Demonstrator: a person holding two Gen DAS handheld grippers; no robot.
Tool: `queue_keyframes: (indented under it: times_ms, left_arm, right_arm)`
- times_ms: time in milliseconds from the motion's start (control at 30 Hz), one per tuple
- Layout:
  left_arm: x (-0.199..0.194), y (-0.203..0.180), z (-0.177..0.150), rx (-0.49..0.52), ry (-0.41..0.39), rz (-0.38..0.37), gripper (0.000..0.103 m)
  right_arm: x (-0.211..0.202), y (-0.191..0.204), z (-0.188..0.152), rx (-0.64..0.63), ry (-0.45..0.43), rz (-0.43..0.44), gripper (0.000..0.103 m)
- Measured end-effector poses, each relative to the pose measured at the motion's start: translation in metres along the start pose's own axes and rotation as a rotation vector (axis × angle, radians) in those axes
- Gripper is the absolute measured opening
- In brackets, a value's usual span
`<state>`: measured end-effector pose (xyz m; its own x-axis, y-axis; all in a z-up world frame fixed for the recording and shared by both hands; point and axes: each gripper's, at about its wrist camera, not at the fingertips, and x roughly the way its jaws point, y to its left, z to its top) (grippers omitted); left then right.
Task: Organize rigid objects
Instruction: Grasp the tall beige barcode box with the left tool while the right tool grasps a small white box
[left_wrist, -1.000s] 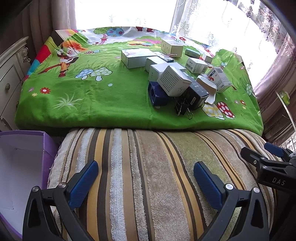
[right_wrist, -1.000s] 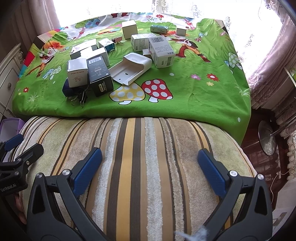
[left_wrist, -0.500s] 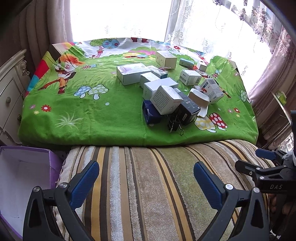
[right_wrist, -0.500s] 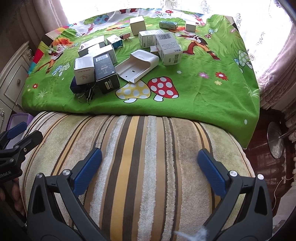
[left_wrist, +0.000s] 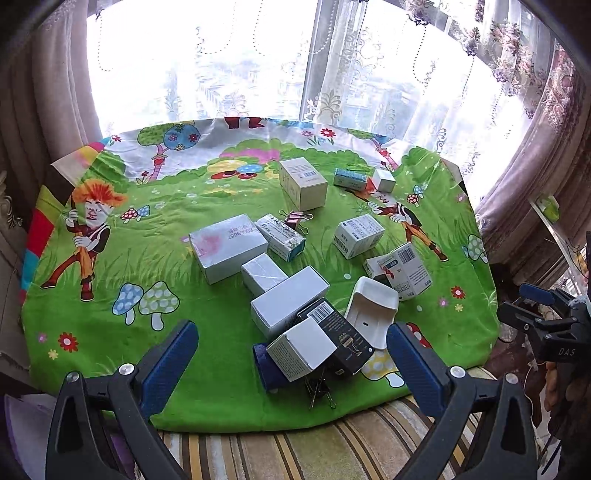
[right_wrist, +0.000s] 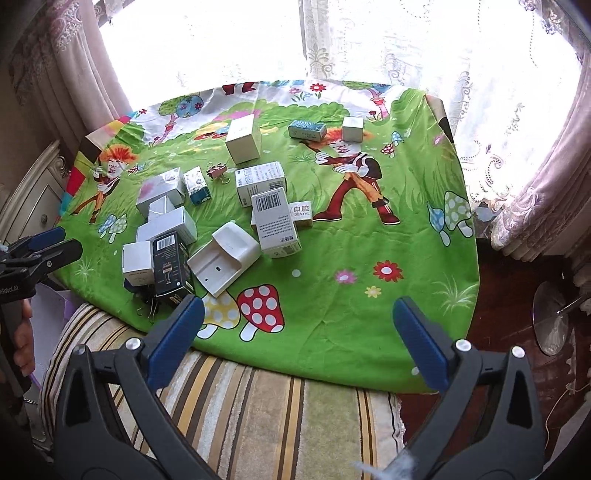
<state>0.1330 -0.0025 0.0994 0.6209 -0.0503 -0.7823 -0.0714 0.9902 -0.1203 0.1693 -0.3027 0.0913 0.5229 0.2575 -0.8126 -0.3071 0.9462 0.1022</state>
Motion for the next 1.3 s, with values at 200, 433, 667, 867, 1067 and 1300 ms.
queue_keyframes:
  times_ms: [200,433,667,867,1067,1300]
  left_arm:
    - [0.022,0.002,0.048,-0.009,0.014,0.007,0.103]
    - [0.07,-0.005,0.109,-0.025,0.044,0.003,0.103]
    - [0.159,-0.006,0.15,-0.107,0.161,-0.007,0.103]
    - [0.217,-0.005,0.165,-0.135,0.237,0.003,0.103]
    - [0.255,-0.008,0.179,-0.109,0.277,0.051,0.103]
    - [0.275,-0.026,0.189,0.013,0.263,0.08,0.103]
  right_arm:
    - [0.026,-0.02,0.043,0.046,-0.023,0.013,0.103]
    - [0.063,-0.024,0.096,-0.004,-0.041,-0.055,0.103]
    - [0.126,-0.042,0.146,0.051,-0.031,-0.128,0.103]
    - [0.174,-0.054,0.179,0.099,-0.034,-0.165,0.102]
    - [0.219,-0.055,0.204,0.072,-0.025,-0.211,0.102]
    - [0.268,-0.062,0.219,0.026,0.013,-0.244,0.102]
